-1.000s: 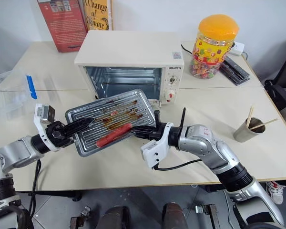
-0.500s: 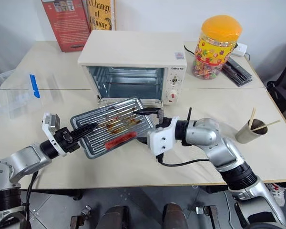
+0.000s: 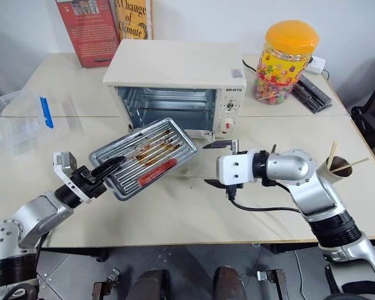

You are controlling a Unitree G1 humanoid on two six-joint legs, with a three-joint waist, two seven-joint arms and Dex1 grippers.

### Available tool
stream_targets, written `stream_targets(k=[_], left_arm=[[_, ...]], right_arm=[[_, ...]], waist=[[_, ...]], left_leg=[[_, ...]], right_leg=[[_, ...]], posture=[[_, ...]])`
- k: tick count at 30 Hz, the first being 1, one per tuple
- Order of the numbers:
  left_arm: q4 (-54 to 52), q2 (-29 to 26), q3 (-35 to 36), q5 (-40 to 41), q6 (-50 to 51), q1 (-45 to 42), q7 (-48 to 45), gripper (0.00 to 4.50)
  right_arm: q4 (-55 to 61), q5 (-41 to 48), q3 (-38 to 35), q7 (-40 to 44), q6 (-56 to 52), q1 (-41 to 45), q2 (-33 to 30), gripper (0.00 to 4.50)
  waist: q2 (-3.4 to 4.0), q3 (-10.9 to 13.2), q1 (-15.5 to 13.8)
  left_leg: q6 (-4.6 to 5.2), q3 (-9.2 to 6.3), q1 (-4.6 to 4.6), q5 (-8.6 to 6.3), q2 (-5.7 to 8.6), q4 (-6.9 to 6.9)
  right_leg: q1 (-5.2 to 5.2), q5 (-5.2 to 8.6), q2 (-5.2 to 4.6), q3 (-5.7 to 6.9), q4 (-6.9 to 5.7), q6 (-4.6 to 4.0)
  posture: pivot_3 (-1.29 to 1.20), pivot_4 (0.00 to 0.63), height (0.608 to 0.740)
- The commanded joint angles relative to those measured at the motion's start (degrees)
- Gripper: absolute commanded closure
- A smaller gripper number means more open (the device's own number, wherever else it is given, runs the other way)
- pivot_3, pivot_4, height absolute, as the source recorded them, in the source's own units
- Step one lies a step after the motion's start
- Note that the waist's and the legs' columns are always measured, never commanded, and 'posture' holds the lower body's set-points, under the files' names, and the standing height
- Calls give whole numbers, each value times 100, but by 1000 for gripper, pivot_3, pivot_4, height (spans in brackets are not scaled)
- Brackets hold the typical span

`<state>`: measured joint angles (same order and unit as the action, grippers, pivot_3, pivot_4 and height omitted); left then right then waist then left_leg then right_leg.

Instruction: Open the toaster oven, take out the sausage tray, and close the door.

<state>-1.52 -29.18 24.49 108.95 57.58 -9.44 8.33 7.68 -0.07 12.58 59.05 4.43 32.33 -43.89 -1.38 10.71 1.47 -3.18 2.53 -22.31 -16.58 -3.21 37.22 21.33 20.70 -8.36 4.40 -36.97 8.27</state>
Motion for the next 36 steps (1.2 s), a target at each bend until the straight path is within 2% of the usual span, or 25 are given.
stream_targets(k=[1,4,11,12,22,36], left_arm=[[-517,260,190,397,-449,142,171,4500],[-774,469,238,405,-632,285,296,4500],[-1538,956,290,405,-1007,795,507,4500],[-1635,1008,302,405,-1070,879,535,4500],[-2502,1521,527,405,-1977,1763,617,4500],[-3520,2146,825,405,-3077,3302,382,4500]], right_arm=[[-151,92,-347,-95,-115,-22,-89,664],[-449,4,-387,-151,-33,-99,-93,1558],[-1284,-244,-250,-202,540,-259,-23,4095],[-1452,-285,-197,-205,641,-244,15,4348],[-2342,-442,185,-243,1219,-78,713,4432],[-2831,-423,324,-309,1426,514,1518,4432]], waist=[[0,0,4],[0,0,-2],[0,0,-7],[0,0,-1],[0,0,0],[1,0,-2]], left_leg=[[0,1,1,0,0,1],[0,2,0,0,0,2],[2,6,0,-1,2,4],[2,5,0,-1,1,7],[2,9,10,-1,0,9],[10,6,15,-6,-2,9]], right_leg=[[0,0,0,-1,1,0],[0,0,0,-1,7,0],[-5,0,0,-1,13,0],[-5,0,0,-1,20,0],[-25,0,2,-2,53,-1],[-52,0,6,2,94,-4]], posture=[[0,150,740],[0,150,740],[0,150,740],[0,150,740],[0,150,740],[0,150,740]])
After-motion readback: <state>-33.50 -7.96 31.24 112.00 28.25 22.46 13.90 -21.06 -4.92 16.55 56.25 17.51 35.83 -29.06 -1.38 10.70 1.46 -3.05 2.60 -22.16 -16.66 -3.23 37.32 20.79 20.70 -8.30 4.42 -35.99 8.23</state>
